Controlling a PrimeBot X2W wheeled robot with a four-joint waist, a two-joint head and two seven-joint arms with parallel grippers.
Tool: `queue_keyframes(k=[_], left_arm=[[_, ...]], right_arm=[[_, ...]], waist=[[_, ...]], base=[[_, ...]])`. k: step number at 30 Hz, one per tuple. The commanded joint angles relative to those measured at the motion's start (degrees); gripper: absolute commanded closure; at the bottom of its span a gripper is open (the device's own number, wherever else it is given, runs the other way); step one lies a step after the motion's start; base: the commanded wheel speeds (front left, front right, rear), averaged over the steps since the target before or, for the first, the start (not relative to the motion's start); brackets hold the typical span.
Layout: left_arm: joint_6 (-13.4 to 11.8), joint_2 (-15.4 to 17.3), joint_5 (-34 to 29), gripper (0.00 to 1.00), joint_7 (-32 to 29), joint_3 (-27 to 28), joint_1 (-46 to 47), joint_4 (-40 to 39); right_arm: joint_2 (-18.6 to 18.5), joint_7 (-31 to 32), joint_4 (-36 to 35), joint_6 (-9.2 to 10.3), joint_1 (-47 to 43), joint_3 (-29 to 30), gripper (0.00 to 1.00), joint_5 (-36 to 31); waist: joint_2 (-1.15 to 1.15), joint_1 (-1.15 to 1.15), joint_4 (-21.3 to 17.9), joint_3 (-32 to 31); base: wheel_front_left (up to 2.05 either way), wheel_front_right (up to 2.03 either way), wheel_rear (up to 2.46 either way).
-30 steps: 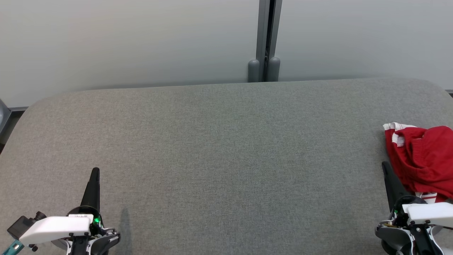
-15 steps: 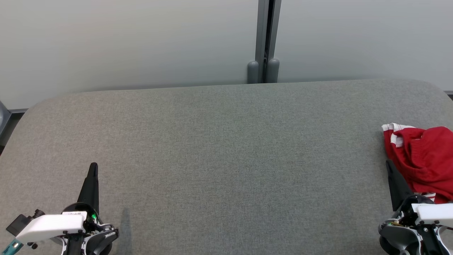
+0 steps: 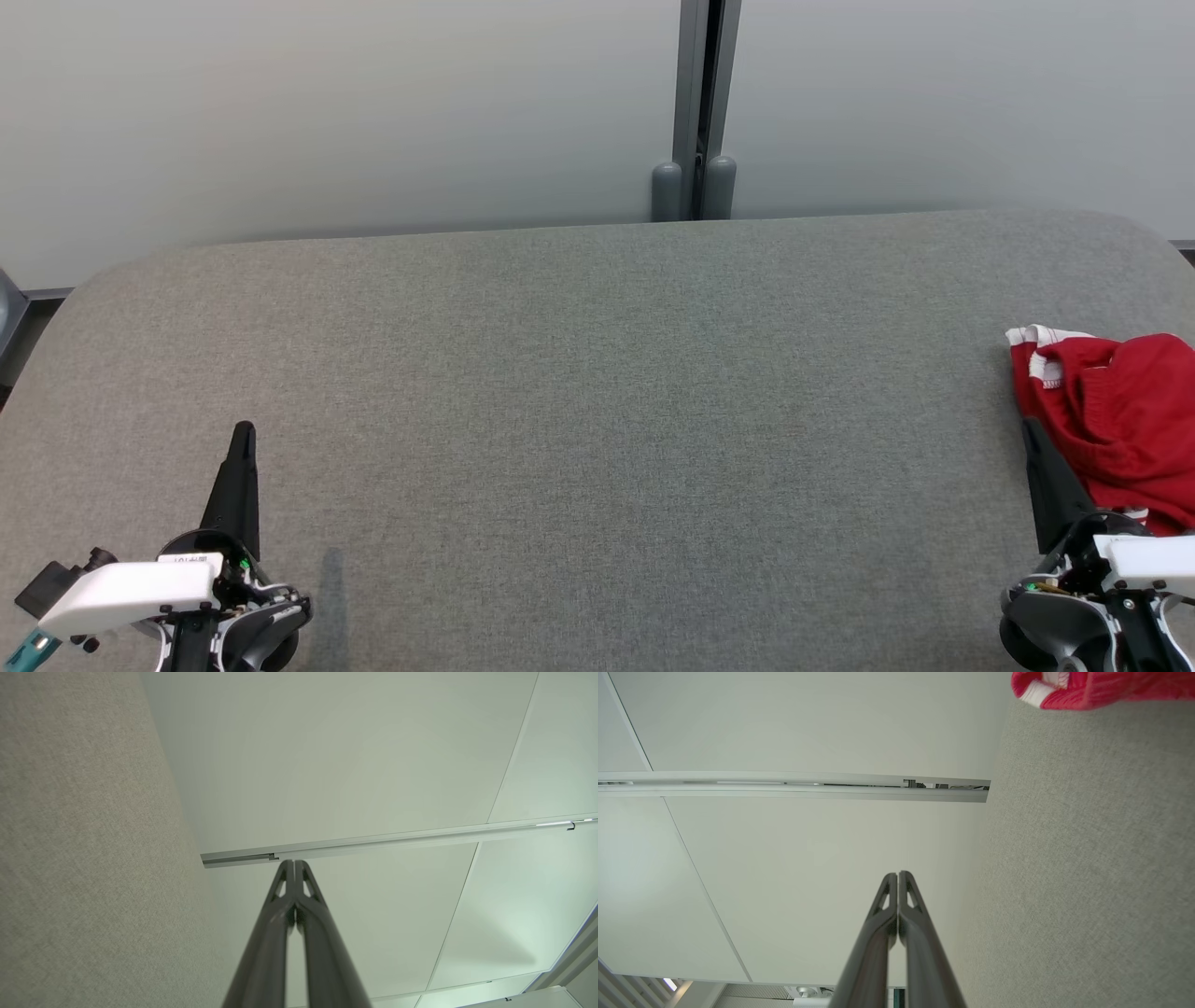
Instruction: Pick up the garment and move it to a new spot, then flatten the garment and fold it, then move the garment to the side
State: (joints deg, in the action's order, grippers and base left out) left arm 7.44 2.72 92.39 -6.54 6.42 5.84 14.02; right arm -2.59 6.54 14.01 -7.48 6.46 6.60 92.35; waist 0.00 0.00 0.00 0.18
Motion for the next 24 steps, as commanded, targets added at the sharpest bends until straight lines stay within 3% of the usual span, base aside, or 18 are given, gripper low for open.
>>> queue_keyframes(k=[1, 24], left_arm=[[0.2, 0.3, 0.1, 1.00, -0.2, 0.2, 0.8, -0.1], [0.2, 0.3, 0.1, 1.00, -0.2, 0.2, 0.7, -0.1]], right_arm=[[-0.5, 0.2, -0.2, -0.02, -0.6, 0.1, 1.00, 0.1], [-0.5, 0.2, -0.2, -0.02, -0.6, 0.0, 1.00, 0.1]], waist=[[0.00, 0.00, 0.0, 0.0], [0.00, 0.00, 0.0, 0.0]], base=[[0.00, 0.00, 0.00], [0.00, 0.00, 0.00]])
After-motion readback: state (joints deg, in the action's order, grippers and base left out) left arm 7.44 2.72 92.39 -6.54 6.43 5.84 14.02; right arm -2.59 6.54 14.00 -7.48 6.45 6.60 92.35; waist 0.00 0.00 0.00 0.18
